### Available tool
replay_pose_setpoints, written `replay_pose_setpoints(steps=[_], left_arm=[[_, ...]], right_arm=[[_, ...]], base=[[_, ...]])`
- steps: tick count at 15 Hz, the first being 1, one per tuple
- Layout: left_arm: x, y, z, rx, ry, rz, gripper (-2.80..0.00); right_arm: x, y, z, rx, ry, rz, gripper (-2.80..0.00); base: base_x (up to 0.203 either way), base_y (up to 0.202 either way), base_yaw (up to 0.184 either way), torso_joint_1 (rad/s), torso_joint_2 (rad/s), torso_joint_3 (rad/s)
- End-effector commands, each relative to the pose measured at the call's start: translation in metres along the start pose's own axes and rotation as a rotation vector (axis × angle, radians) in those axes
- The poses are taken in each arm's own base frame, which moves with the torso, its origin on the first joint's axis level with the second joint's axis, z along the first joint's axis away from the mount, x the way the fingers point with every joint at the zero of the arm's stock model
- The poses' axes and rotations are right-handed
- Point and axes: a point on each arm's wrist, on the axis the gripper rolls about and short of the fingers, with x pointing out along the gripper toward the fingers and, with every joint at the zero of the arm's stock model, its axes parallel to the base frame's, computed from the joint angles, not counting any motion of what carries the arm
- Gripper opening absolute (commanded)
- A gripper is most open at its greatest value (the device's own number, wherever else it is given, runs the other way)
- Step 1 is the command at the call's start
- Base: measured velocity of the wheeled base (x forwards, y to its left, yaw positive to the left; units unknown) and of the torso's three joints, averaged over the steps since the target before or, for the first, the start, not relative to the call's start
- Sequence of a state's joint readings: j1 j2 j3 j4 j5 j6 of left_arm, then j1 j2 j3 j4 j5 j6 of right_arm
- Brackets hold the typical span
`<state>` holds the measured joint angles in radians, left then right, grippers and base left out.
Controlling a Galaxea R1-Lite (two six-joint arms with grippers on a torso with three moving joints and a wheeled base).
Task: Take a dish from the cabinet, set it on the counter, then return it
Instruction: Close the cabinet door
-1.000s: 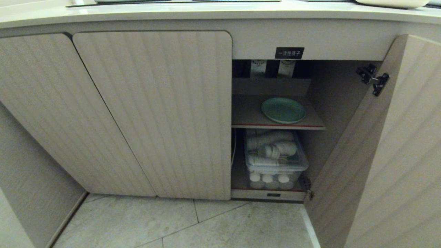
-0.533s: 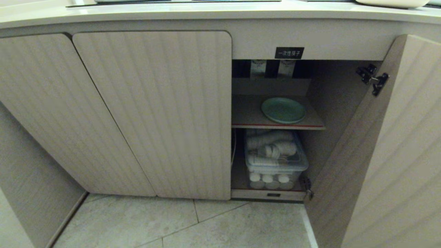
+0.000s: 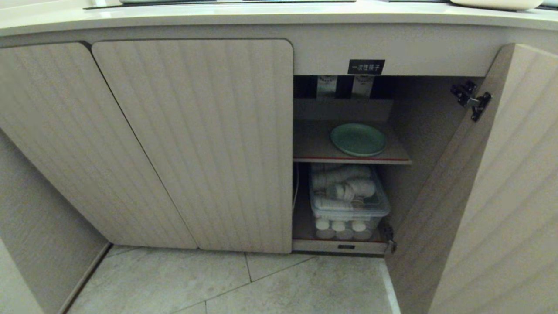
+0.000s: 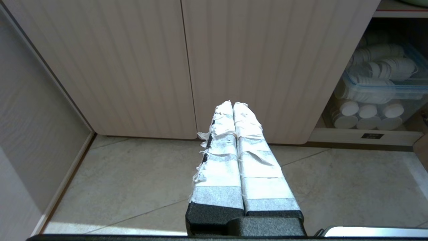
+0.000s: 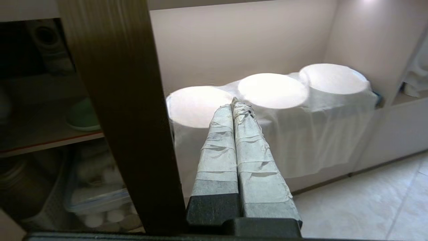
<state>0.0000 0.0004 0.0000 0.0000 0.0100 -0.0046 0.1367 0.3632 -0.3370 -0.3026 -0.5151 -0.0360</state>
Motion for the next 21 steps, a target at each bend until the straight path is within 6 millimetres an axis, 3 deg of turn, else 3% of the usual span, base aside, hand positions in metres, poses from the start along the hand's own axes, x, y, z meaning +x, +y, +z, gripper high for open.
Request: replay_pose_setpoints(steps=[1, 11, 21], left_arm=[[0.0, 0.0, 0.0, 0.0, 0.0, 0.001, -2.8], [0.0, 0.0, 0.0, 0.0, 0.0, 0.001, -2.8], [0.0, 0.0, 0.0, 0.0, 0.0, -0.001, -2.8]], right_arm=[[-0.002, -0.001, 0.001, 0.013, -0.011, 0.021, -2.8], [-0.01, -0.01, 0.008, 0.088, -0.07, 0.124, -2.8], [-0.009, -0.012, 0.002, 0.107, -0.042, 0.232, -2.8]], base=[[0.0, 0.0, 0.0, 0.0, 0.0, 0.0], [0.0, 0.0, 0.0, 0.0, 0.0, 0.0], [0.0, 0.0, 0.0, 0.0, 0.0, 0.0]])
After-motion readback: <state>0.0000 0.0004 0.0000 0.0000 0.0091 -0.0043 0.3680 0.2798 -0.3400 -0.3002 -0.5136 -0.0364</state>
